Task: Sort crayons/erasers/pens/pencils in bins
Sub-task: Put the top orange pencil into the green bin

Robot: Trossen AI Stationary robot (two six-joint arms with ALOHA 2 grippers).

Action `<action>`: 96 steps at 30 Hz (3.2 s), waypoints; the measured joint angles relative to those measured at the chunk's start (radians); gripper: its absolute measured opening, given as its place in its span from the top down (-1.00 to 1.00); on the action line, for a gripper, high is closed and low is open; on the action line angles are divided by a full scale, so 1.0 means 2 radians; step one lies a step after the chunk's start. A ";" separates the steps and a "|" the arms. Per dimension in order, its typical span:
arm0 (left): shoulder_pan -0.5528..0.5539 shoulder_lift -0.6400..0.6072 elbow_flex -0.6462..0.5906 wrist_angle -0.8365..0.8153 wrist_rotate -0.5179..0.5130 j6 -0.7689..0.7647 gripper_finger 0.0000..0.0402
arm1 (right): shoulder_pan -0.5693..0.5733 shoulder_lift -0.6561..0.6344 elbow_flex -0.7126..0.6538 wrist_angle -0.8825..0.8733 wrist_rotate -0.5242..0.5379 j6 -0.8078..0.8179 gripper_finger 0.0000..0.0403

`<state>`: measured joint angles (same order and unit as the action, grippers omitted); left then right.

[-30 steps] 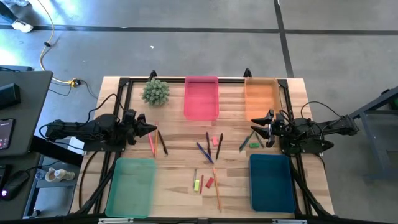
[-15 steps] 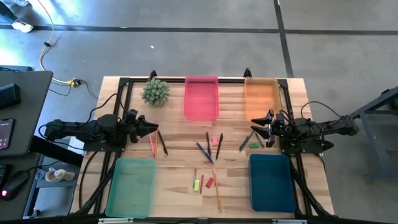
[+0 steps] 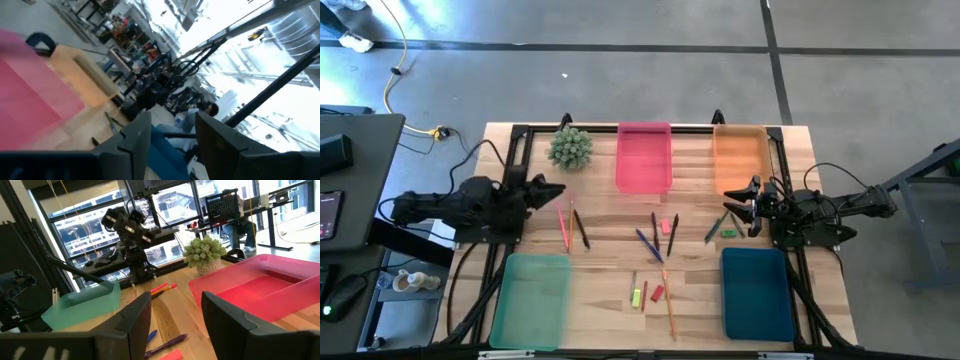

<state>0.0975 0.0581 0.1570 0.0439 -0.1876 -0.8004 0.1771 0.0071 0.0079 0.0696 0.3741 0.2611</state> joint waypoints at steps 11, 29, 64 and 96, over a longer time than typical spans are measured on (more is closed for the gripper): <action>0.000 0.125 0.132 -0.178 -0.024 0.036 0.31 | 0.000 0.000 0.000 0.000 0.000 0.000 0.17; 0.028 0.345 0.259 -0.395 -0.082 -0.092 0.31 | 0.000 0.000 0.000 0.000 0.000 0.000 0.17; 0.160 0.602 0.270 -0.428 0.021 -0.131 0.31 | 0.000 0.000 0.000 0.000 0.000 0.000 0.17; 0.184 0.737 0.272 -0.374 0.016 -0.135 0.31 | 0.000 0.000 0.000 0.000 0.000 0.000 0.17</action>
<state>0.4652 1.5331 0.7006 -0.7034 -0.1557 -1.0702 0.1768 0.0069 0.0080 0.0696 0.3740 0.2613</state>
